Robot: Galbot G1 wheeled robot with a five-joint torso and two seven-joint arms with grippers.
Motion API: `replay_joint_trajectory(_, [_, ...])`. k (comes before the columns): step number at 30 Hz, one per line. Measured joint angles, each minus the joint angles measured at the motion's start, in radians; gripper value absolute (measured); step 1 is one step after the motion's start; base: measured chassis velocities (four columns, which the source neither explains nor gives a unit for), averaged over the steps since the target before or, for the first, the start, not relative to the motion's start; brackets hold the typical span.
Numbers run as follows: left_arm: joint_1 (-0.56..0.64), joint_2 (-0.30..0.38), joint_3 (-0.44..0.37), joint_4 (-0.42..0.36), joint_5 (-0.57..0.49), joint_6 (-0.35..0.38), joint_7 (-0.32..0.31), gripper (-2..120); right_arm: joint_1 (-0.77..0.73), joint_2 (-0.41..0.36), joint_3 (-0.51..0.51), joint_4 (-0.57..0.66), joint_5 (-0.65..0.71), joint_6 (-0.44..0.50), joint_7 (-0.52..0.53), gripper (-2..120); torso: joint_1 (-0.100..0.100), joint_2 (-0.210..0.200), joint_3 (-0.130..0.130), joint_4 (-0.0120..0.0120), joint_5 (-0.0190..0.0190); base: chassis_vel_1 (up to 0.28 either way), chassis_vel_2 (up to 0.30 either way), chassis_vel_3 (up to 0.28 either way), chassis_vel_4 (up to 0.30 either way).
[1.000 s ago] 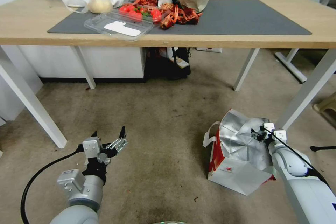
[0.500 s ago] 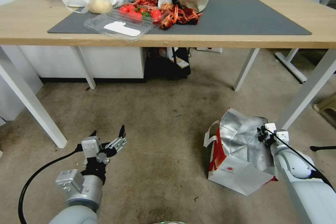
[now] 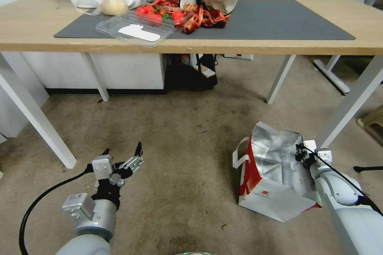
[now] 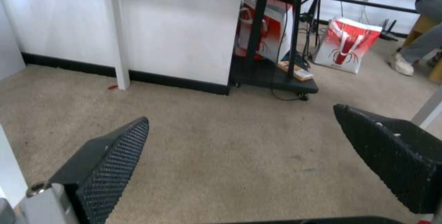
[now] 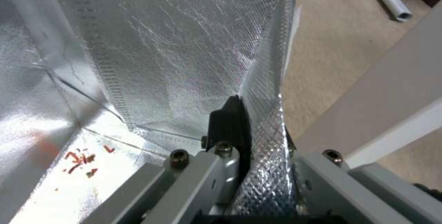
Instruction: Pick up the food delivery bag from the floor and place it on the table.
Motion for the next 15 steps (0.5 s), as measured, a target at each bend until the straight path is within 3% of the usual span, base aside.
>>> replay_joint_trajectory(10, [0.003,-0.001,0.001,-0.001,0.003,-0.004,-0.001,100,-0.029,-0.005,0.015,0.018,0.003,0.08,-0.039,0,0.0,0.0,0.0,0.0,0.0,0.0,0.0,0.0,0.0])
replay_joint_trajectory(14, [0.004,-0.001,0.001,-0.003,0.003,-0.005,-0.001,100,-0.048,-0.01,0.03,0.028,0.029,0.167,-0.113,0,0.0,0.0,0.0,0.0,0.0001,0.0,0.0,0.0,0.0])
replay_joint_trajectory(15, [0.005,-0.001,0.001,-0.004,0.003,-0.005,-0.001,100,-0.058,-0.014,0.04,0.031,0.063,0.234,-0.189,0,0.0,0.0,0.0,0.0,0.0,0.0,0.0,0.0,0.0])
